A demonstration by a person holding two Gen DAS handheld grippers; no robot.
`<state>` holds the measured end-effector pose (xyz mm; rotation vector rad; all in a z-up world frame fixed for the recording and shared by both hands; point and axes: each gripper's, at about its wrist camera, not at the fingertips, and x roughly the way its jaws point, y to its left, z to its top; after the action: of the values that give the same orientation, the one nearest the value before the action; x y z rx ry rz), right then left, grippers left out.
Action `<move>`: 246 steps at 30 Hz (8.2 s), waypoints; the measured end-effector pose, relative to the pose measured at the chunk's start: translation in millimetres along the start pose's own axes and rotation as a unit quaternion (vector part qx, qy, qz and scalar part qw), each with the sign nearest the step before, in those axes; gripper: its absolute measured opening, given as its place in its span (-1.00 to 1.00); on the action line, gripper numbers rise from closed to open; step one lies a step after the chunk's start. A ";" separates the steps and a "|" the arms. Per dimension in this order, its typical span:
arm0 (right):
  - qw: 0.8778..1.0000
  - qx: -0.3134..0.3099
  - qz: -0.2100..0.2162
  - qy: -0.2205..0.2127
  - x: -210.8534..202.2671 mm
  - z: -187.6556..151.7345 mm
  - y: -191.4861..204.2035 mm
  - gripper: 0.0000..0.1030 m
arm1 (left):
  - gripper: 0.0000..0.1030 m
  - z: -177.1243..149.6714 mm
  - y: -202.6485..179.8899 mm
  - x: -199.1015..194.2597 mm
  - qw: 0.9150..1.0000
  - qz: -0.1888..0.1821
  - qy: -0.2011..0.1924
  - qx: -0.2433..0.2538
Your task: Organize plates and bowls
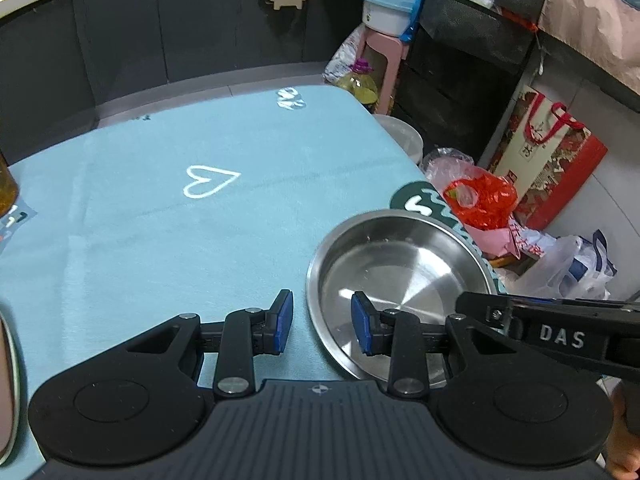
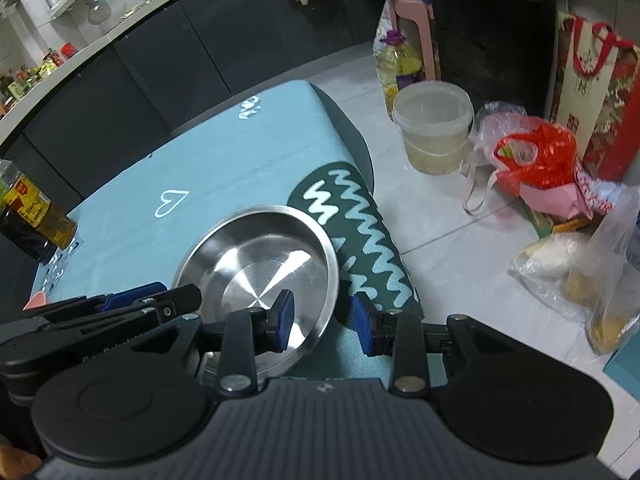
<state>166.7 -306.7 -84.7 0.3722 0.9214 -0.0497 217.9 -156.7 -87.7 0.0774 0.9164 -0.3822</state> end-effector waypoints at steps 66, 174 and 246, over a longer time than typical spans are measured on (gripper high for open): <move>0.979 -0.175 0.106 0.017 -4.7 -81.9 270.1 -0.66 | -0.73 -118.1 231.8 -169.2 0.961 0.150 -0.141 -0.187; 0.984 -0.137 0.116 0.022 -13.5 -88.5 259.1 -0.31 | -0.37 -123.3 230.5 -171.3 0.964 0.149 -0.123 -0.182; 0.994 -0.043 0.096 -0.006 -95.6 -156.7 138.4 0.05 | -0.15 -193.8 129.2 -218.4 0.982 0.084 -0.098 -0.136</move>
<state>15.8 -135.8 -54.6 0.3788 0.8696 0.1634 -2.6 70.5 -46.8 -0.1303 0.7538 -0.1028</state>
